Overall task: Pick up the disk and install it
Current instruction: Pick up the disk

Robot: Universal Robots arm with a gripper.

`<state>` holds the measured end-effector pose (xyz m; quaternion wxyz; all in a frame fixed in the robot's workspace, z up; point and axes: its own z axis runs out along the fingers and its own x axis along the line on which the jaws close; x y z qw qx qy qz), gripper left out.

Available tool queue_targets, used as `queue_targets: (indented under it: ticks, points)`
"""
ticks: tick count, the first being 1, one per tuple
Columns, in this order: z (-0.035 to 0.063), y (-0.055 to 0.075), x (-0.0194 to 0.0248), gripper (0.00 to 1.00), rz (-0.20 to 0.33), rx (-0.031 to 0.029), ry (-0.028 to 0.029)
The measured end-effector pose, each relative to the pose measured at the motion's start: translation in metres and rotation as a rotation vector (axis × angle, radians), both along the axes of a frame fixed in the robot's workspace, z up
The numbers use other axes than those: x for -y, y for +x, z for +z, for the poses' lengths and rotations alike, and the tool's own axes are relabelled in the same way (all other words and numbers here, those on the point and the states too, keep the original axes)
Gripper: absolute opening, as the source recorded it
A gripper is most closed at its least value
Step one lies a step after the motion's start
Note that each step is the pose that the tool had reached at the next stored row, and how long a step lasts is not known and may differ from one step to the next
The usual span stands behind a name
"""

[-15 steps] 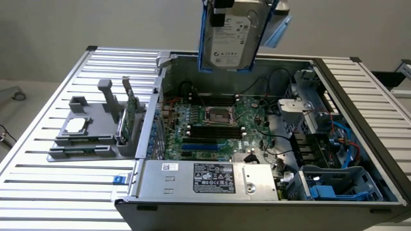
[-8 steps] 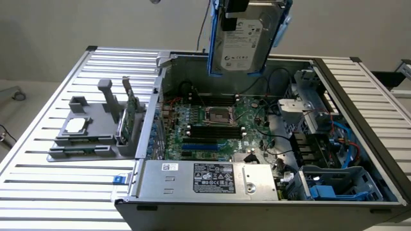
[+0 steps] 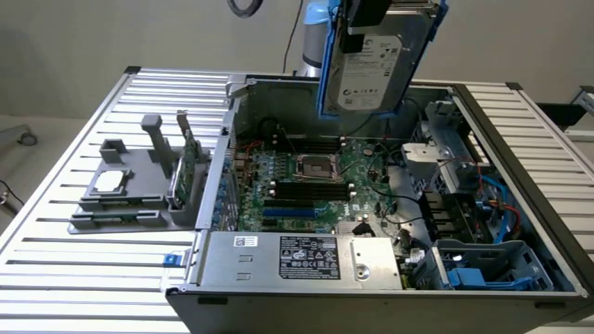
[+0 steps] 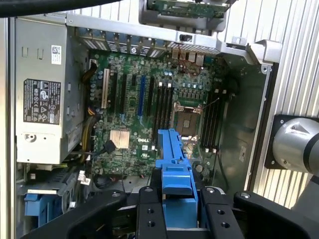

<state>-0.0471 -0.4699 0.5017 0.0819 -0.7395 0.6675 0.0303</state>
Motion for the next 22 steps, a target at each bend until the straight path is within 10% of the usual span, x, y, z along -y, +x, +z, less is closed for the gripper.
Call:
queue_targets:
  ticks: [22]
  points:
    - [0.0, 0.053, 0.0504, 0.33, 0.0, 0.0028, 0.0036]
